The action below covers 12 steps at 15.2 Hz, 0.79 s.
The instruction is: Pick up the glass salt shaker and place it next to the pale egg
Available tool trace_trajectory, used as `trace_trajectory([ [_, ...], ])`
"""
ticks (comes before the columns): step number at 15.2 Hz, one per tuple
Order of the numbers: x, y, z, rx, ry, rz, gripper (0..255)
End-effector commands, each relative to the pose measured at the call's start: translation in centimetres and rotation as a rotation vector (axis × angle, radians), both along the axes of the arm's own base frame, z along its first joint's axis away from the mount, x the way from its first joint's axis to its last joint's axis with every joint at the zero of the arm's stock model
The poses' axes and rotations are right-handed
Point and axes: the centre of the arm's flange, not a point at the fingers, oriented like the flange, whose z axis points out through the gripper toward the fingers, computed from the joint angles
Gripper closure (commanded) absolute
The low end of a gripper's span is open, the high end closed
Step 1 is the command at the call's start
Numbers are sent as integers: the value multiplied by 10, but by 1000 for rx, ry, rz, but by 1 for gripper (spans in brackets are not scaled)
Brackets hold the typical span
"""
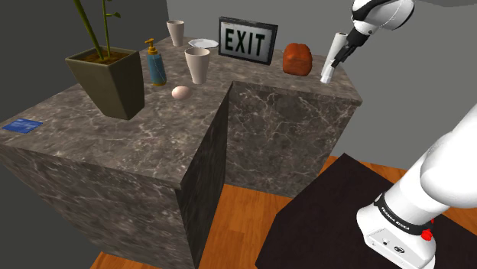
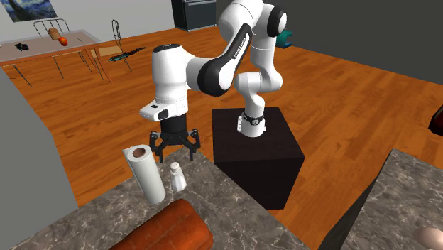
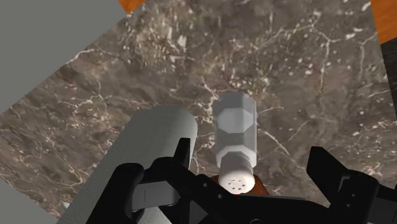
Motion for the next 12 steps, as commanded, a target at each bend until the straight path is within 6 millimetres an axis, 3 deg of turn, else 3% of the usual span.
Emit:
trace_trajectory([
  [1,5,-4,-12,-1,-2,2,0],
  [6,12,-5,-35,-1,-2,2,0],
  [12,12,-5,-35,-1,-2,2,0],
])
